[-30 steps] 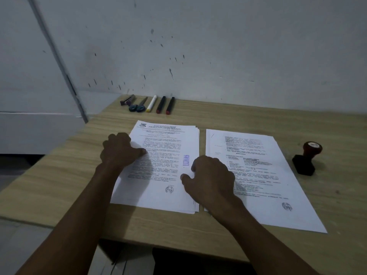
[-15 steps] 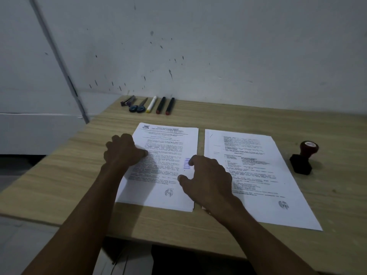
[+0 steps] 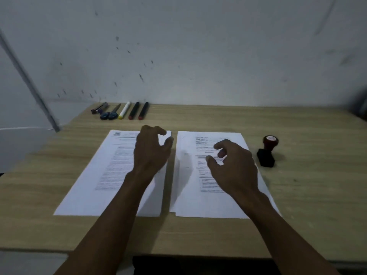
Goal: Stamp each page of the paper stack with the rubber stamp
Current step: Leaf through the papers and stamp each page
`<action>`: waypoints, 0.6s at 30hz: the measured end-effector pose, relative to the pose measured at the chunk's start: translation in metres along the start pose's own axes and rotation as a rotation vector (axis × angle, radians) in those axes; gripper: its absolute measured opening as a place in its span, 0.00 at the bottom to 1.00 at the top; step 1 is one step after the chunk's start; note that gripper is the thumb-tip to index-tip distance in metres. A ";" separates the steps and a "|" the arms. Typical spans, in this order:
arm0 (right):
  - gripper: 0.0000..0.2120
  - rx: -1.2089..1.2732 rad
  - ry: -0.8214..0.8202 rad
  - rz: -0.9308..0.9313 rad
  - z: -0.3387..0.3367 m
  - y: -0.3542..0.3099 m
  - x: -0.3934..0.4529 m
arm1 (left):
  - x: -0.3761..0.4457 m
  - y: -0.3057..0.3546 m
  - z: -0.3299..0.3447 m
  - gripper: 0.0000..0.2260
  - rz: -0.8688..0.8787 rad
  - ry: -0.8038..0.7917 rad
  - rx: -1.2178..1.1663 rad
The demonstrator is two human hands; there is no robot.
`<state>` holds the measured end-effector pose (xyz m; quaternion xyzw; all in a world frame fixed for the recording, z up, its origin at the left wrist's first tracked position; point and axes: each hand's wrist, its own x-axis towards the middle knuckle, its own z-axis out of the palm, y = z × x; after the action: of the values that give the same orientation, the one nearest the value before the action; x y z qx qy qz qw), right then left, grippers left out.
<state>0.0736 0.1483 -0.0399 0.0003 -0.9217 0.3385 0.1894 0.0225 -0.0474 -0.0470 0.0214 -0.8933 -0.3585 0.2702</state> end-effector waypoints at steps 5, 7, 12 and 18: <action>0.16 0.008 0.228 0.132 -0.028 0.045 0.014 | -0.013 0.045 0.048 0.09 0.156 -0.122 -0.077; 0.21 0.010 0.273 0.202 -0.038 0.061 0.021 | -0.017 0.057 0.063 0.10 0.190 -0.175 -0.105; 0.35 -0.018 0.228 0.293 -0.054 0.089 0.041 | -0.023 0.076 0.091 0.11 0.225 -0.273 -0.094; 0.19 -0.043 0.103 0.222 -0.048 0.105 0.060 | -0.022 0.081 0.106 0.11 0.232 -0.310 -0.073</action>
<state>0.0207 0.2664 -0.0508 -0.1230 -0.9122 0.3372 0.1976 0.0007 0.0841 -0.0674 -0.1470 -0.9071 -0.3562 0.1695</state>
